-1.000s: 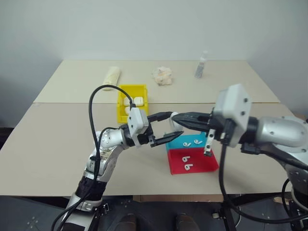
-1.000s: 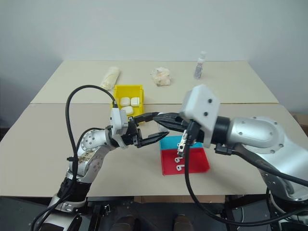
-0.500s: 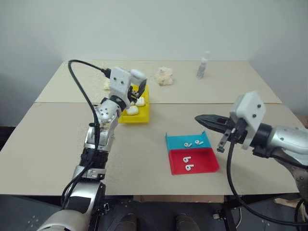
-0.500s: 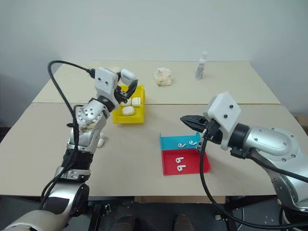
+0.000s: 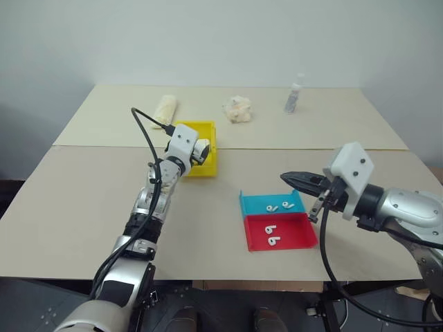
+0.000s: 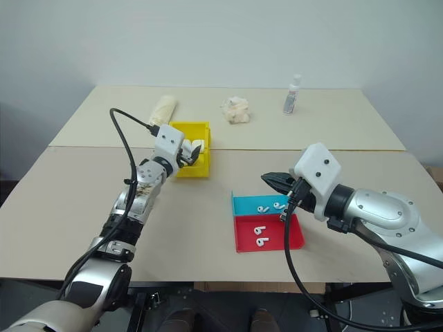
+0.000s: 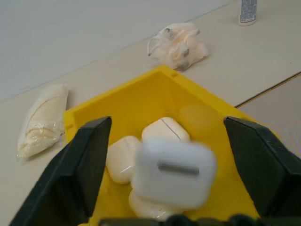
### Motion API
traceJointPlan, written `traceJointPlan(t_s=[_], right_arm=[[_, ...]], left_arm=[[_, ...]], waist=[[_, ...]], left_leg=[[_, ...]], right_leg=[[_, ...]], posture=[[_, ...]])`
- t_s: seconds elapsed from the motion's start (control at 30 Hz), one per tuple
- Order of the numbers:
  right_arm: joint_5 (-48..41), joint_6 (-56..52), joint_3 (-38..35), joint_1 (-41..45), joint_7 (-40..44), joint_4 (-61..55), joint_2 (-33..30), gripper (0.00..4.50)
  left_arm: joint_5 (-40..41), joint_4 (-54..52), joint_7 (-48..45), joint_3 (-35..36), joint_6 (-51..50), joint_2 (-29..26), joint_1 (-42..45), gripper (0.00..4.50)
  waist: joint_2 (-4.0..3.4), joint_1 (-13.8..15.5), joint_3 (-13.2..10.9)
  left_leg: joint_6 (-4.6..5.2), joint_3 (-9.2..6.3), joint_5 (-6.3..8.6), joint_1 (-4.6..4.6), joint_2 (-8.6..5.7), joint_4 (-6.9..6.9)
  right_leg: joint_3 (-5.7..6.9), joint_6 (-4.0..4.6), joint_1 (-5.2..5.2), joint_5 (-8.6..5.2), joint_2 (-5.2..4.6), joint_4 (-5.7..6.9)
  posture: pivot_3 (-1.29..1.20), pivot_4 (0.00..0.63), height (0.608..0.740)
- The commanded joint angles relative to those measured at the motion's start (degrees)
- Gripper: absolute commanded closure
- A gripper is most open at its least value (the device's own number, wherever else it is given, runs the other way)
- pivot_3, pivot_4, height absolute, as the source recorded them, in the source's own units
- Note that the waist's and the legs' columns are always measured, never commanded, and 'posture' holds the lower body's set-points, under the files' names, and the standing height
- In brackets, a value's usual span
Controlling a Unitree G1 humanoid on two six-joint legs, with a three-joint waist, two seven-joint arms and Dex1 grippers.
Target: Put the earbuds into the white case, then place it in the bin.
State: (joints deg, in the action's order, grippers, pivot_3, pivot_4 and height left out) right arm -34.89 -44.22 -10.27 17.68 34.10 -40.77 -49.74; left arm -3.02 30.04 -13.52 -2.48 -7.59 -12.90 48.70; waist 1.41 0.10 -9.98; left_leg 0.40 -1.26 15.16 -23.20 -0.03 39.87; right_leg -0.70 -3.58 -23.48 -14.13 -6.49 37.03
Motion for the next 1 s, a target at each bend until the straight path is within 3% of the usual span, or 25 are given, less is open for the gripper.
traceJointPlan(t_s=[0.03, 0.2, 0.3, 0.47, 0.63, 0.8, 1.0], right_arm=[[0.3, 0.2, -1.3, 0.0, -0.5, -1.1, -0.3, 4.50], [0.9, 0.4, -1.4, -0.6, -0.1, -1.0, -1.0, 4.50], [0.9, 1.0, -3.8, -3.0, 1.8, -1.1, -2.4, 4.50], [2.6, 6.5, -14.3, -14.3, 12.9, 0.2, -7.7, 4.50], [7.2, 24.4, -26.6, -25.8, 32.2, 5.9, -9.7, 4.50], [7.9, 32.1, -32.6, -30.8, 43.1, 11.6, -10.7, 4.50], [9.7, 36.3, -34.4, -34.2, 46.1, 13.8, -9.8, 4.50]], left_arm=[[-0.3, -0.5, 0.8, 0.3, 2.4, 0.3, 1.5, 0.03], [-0.3, -2.5, -0.6, 0.2, 5.6, -0.5, -0.4, 0.03], [4.9, -11.2, -8.9, 1.1, 1.8, -3.0, -3.9, 0.03], [25.3, -31.7, -37.1, 5.1, -4.4, -15.3, -16.2, 0.03], [33.8, -38.9, -50.3, 9.3, -10.0, -27.9, -23.2, 0.03], [39.6, -41.9, -57.4, 13.5, -14.3, -35.6, -29.7, 0.03], [37.1, -42.0, -58.7, 15.7, -12.6, -39.8, -34.2, 0.03]], waist=[[0.00, 0.0, 0.0], [0.00, 0.0, 0.0], [-0.01, -0.2, 0.0], [-0.02, -0.8, 0.0], [-0.04, -0.6, 0.0], [-0.06, -0.8, 0.0], [-0.06, -0.8, 0.0]], left_leg=[[0.00, 0.00, 0.00, 0.00, 0.00, 0.00], [0.00, 0.01, 0.00, 0.00, 0.00, -0.01], [0.00, 0.00, 0.00, 0.01, 0.01, -0.02], [0.00, -0.08, 0.01, -0.10, 0.06, -0.06], [0.02, 0.07, 0.01, 0.48, 0.10, -0.10], [0.33, 0.04, 0.23, 1.23, 0.22, -0.19], [0.36, 0.02, 0.24, 1.18, 0.24, -0.21]], right_leg=[[0.00, 0.00, 0.00, 0.00, 0.00, 0.00], [0.00, 0.00, 0.00, 0.00, 0.00, -0.01], [-0.01, 0.00, 0.00, 0.00, 0.00, 0.00], [-0.11, 0.00, -0.19, 0.00, 0.01, -0.01], [-0.02, 0.01, 0.44, -0.02, 0.04, -0.31], [-0.05, -0.02, 1.31, -0.06, 0.06, -0.72], [-0.07, -0.02, 1.25, -0.05, 0.07, -0.75]], posture=[[0.00, 0.150, 0.740], [0.00, 0.150, 0.740], [0.00, 0.150, 0.740], [0.00, 0.150, 0.740], [0.00, 0.150, 0.740], [0.00, 0.150, 0.740], [0.00, 0.150, 0.740]])
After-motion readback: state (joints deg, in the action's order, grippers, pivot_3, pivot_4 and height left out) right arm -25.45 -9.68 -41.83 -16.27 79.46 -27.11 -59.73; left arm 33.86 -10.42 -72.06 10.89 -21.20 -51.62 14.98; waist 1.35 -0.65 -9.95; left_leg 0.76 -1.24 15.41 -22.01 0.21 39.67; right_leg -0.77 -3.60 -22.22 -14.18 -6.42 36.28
